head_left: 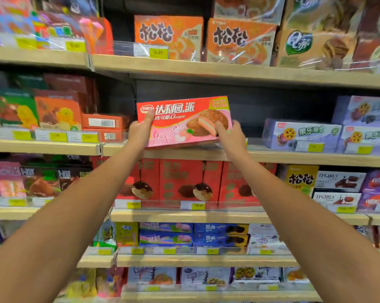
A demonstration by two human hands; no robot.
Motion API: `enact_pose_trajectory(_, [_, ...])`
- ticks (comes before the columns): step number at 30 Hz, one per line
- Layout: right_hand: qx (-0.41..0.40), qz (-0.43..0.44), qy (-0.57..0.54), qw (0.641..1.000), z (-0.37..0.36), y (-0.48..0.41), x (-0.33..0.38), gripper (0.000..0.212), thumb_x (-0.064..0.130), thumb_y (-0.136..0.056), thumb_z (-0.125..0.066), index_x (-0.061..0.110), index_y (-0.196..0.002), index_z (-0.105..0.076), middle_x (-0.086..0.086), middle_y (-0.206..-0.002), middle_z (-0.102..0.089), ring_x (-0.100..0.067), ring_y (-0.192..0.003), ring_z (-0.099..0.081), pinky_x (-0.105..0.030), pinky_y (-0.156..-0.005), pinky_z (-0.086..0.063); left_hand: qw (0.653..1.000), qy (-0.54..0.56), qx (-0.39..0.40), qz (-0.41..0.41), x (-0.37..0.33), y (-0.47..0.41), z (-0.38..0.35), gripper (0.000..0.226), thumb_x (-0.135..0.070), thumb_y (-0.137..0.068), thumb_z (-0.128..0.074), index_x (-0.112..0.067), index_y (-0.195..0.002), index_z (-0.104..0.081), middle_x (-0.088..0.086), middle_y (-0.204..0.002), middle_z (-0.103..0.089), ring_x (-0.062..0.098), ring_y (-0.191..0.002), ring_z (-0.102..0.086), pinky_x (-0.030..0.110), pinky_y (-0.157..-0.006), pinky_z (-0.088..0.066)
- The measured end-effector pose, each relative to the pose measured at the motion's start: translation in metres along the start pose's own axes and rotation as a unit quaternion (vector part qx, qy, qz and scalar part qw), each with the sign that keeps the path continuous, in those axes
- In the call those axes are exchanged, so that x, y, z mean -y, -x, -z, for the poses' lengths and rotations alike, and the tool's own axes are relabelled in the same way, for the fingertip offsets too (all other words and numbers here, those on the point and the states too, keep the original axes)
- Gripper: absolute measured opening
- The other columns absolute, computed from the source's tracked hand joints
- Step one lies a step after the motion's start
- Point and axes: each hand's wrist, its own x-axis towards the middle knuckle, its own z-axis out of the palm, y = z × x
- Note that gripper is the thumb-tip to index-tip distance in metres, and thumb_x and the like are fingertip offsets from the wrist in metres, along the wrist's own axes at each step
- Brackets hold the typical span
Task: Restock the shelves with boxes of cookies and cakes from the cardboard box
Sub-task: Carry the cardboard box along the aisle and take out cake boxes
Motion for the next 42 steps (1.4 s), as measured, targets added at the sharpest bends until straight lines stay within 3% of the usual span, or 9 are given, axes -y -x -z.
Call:
enact_pose_trajectory(5, [-0.026,0.023,-0.021,0.999,-0.015,-0.033,0.008,0.016,0.025,-0.084,-0.058,0.015,-0.097,-0.056,-0.01,-0.101,-0.062,-0.031,-0.107,-0.054,-0.036,-0.083,-0.044,0.999,-0.023,0.012,-0.035,-0.013,-0.029,-0.01,0.048,-0.046,-0.089,-0.057,-0.013,-0.113,-0.03,0.007,-0.111,-0.054,0.02,-0.098,-0.06,0.031,-0.078,-0.052])
enact_pose_trajectory(11, [-0.05,0.009,-0.042,0.998,-0.033,-0.056,0.007,0.021,0.016,-0.087,-0.059,0.01,-0.108,-0.057,0.0,-0.096,-0.06,-0.019,-0.09,-0.059,-0.029,-0.074,-0.043,0.977,-0.158,0.002,-0.142,-0.011,-0.069,-0.011,0.045,-0.039,-0.094,-0.049,-0.014,-0.131,-0.043,0.014,-0.134,-0.041,0.03,-0.124,-0.046,0.049,-0.106,-0.04])
enact_pose_trajectory(15, [-0.05,-0.001,-0.012,0.999,-0.051,-0.061,-0.001,0.026,0.012,-0.089,-0.056,0.01,-0.114,-0.051,-0.003,-0.102,-0.061,-0.02,-0.092,-0.057,-0.027,-0.072,-0.039,0.965,-0.218,-0.016,-0.144,-0.007,-0.079,-0.01,0.037,-0.027,-0.094,-0.05,-0.008,-0.126,-0.045,0.018,-0.131,-0.043,0.035,-0.122,-0.047,0.049,-0.104,-0.041])
enact_pose_trajectory(20, [-0.005,-0.002,0.083,0.997,-0.076,-0.056,0.004,0.027,0.018,-0.085,-0.052,0.013,-0.112,-0.048,-0.005,-0.1,-0.063,-0.029,-0.092,-0.059,-0.033,-0.072,-0.041,0.922,-0.337,-0.08,-0.172,0.018,-0.065,-0.004,0.064,-0.015,-0.093,-0.055,-0.016,-0.147,-0.021,0.014,-0.142,-0.035,0.03,-0.131,-0.037,0.043,-0.101,-0.041])
enact_pose_trajectory(24, [0.035,0.015,0.073,0.997,-0.091,-0.051,0.013,0.027,0.018,-0.086,-0.05,0.016,-0.113,-0.048,-0.002,-0.099,-0.06,-0.025,-0.088,-0.056,-0.034,-0.075,-0.044,0.888,-0.393,-0.115,-0.21,0.024,-0.062,0.014,0.064,-0.01,-0.09,-0.055,-0.017,-0.146,-0.026,0.014,-0.146,-0.026,0.03,-0.133,-0.028,0.041,-0.103,-0.038])
enact_pose_trajectory(30, [0.093,0.045,0.034,0.994,-0.095,-0.046,0.009,0.029,0.015,-0.086,-0.051,0.02,-0.114,-0.053,-0.001,-0.109,-0.064,-0.021,-0.097,-0.058,-0.032,-0.079,-0.044,0.923,-0.338,-0.05,-0.178,0.014,-0.058,0.041,0.066,-0.005,-0.092,-0.052,-0.013,-0.149,-0.02,0.014,-0.146,-0.026,0.027,-0.135,-0.03,0.035,-0.105,-0.037])
enact_pose_trajectory(36, [-0.007,0.052,-0.036,0.998,-0.101,-0.018,0.005,0.01,0.004,-0.083,-0.049,0.012,-0.09,-0.049,-0.009,-0.099,-0.056,-0.021,-0.085,-0.051,-0.03,-0.07,-0.037,0.925,-0.309,-0.092,-0.201,0.031,-0.029,0.038,0.033,-0.005,-0.09,-0.044,-0.005,-0.123,-0.045,0.013,-0.126,-0.044,0.026,-0.114,-0.046,0.036,-0.093,-0.04])
enact_pose_trajectory(39, [-0.032,-0.004,-0.121,0.992,-0.108,0.017,-0.006,0.012,0.004,-0.082,-0.047,0.015,-0.083,-0.053,-0.006,-0.088,-0.057,-0.021,-0.08,-0.053,-0.031,-0.07,-0.042,0.952,-0.262,-0.004,-0.156,0.058,-0.005,0.032,0.025,-0.009,-0.09,-0.044,-0.006,-0.114,-0.053,0.009,-0.105,-0.056,0.022,-0.091,-0.052,0.032,-0.08,-0.042])
enact_pose_trajectory(42, [0.036,-0.063,-0.158,0.985,-0.115,0.054,-0.034,0.021,0.004,-0.08,-0.043,0.017,-0.067,-0.054,-0.007,-0.066,-0.059,-0.021,-0.06,-0.052,-0.031,-0.056,-0.041,0.961,-0.241,0.096,-0.095,0.091,0.022,0.029,0.019,-0.007,-0.09,-0.045,-0.008,-0.1,-0.061,0.006,-0.083,-0.063,0.018,-0.072,-0.056,0.023,-0.062,-0.044])
